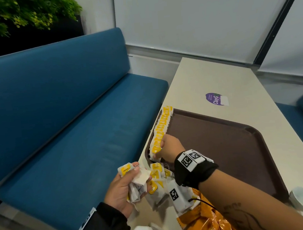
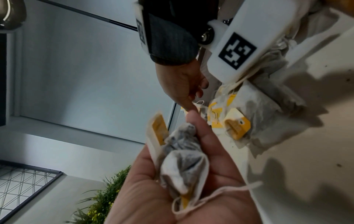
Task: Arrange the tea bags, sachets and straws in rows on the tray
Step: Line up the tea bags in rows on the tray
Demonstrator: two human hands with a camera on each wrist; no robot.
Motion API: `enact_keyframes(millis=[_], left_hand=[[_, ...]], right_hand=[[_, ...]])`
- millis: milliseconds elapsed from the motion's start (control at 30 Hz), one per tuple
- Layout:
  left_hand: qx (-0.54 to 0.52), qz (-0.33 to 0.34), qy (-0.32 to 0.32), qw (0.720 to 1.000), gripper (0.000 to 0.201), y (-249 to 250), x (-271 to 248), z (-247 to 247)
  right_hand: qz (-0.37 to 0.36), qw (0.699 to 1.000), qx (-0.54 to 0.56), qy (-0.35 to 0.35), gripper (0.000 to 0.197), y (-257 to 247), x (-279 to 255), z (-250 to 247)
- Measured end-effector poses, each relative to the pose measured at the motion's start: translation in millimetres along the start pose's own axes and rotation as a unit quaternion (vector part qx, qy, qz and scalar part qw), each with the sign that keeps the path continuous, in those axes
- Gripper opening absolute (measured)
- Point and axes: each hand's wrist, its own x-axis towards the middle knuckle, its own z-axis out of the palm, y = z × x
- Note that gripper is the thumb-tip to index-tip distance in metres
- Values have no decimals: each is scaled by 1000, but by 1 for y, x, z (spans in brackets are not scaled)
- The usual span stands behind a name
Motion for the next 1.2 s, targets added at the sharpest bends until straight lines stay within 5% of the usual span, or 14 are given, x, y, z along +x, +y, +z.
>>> enact_keyframes(millis=[133, 267, 367, 633, 867, 1000, 1200], left_hand=[[6, 2, -33, 999, 15, -1, -3, 9], [15, 10, -45, 999, 21, -8, -1, 26], [34, -11, -61, 998, 25, -14, 0, 40], [75, -63, -81, 992, 38, -27, 6, 70], [114, -70, -62, 989, 34, -18, 23, 84], [102, -78, -48, 991, 40, -10, 39, 87], [109, -88, -56, 989, 31, -2, 52, 84]], right_hand=[[-50, 989, 140, -5, 31, -3, -17, -12], [-144, 964, 181, -132, 11, -2, -55, -49], [-214, 938, 196, -189, 39, 11, -69, -65], [-230, 943, 223, -91, 19, 41, -70, -75], [-257, 935, 231, -82, 26, 44, -49, -77], [-171, 931, 320, -47, 24, 39, -22, -94], [-20, 922, 371, 109, 24, 48, 65, -122]])
